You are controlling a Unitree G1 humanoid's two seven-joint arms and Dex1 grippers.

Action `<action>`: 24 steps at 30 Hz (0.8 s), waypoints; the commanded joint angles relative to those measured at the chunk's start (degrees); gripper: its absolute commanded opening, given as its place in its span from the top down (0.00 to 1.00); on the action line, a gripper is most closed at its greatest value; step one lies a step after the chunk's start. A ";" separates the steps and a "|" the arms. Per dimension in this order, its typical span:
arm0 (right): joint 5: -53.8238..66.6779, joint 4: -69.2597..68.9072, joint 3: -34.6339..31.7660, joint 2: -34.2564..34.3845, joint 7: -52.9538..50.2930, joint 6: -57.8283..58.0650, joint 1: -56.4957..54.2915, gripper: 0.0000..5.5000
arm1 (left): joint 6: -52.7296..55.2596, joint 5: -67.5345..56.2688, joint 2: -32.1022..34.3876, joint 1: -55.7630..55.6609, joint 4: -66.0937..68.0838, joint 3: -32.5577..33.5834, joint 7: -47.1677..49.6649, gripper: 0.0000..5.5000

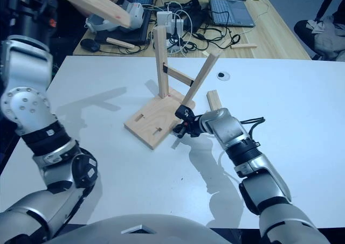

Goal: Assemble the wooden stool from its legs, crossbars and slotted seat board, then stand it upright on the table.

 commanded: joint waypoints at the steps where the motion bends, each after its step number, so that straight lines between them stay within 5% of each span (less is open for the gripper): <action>1: 2.68 -2.07 -5.34 0.48 -1.08 1.66 -0.35 1.00 | 5.77 -5.51 6.46 1.71 -0.13 -2.85 -10.48 0.81; 6: 10.65 -19.13 -14.04 -4.56 -0.12 12.31 5.44 1.00 | 10.38 -9.04 11.99 11.53 -1.37 -8.05 -26.48 0.81; 12: 23.39 -36.04 -28.86 -5.41 -2.52 25.85 16.23 1.00 | 1.93 1.62 18.66 17.72 6.62 -16.90 -43.46 0.81; 24: 29.87 -39.31 -31.25 -0.25 -10.16 25.32 22.60 1.00 | -11.38 13.97 18.09 16.95 16.55 -22.44 -50.47 0.81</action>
